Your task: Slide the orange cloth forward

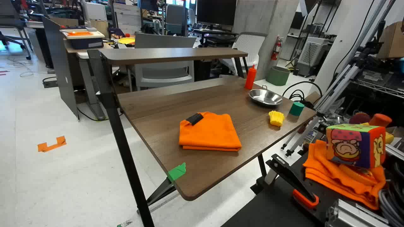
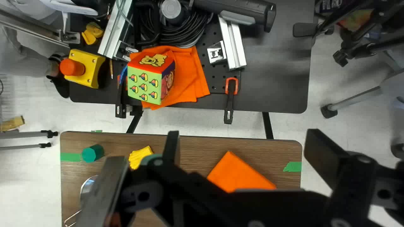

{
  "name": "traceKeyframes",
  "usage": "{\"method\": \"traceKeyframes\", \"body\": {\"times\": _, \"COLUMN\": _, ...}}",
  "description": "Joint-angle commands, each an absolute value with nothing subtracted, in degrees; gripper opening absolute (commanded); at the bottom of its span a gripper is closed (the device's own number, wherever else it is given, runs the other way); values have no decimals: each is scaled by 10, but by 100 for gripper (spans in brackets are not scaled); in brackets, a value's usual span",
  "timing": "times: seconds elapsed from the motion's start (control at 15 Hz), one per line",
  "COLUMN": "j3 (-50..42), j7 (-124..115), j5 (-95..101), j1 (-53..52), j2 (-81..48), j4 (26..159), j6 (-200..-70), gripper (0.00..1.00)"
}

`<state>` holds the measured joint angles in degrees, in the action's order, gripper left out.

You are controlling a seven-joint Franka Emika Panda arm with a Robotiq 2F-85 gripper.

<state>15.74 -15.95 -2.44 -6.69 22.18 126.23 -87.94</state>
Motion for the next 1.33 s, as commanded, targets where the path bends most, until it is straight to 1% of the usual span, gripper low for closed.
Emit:
{"method": "traceKeyframes", "body": {"times": 0.0, "j3": 150, "j7": -162, "j5": -22, "j1": -76, "j2": 220, "j4": 1261, "j6": -879, "gripper": 100}}
{"method": "traceKeyframes", "body": {"times": 0.93, "j3": 150, "j7": -162, "j5": -22, "j1": -76, "j2": 220, "j4": 1261, "j6": -879, "gripper": 100}}
{"method": "traceKeyframes", "body": {"times": 1.13, "j3": 154, "j7": -166, "j5": -1, "j1": -72, "j2": 196, "j4": 1272, "j6": -903, "gripper": 100}}
{"method": "traceKeyframes", "body": {"times": 1.27, "j3": 150, "j7": -161, "j5": 4, "j1": -71, "j2": 180, "j4": 1286, "j6": -942, "gripper": 100}}
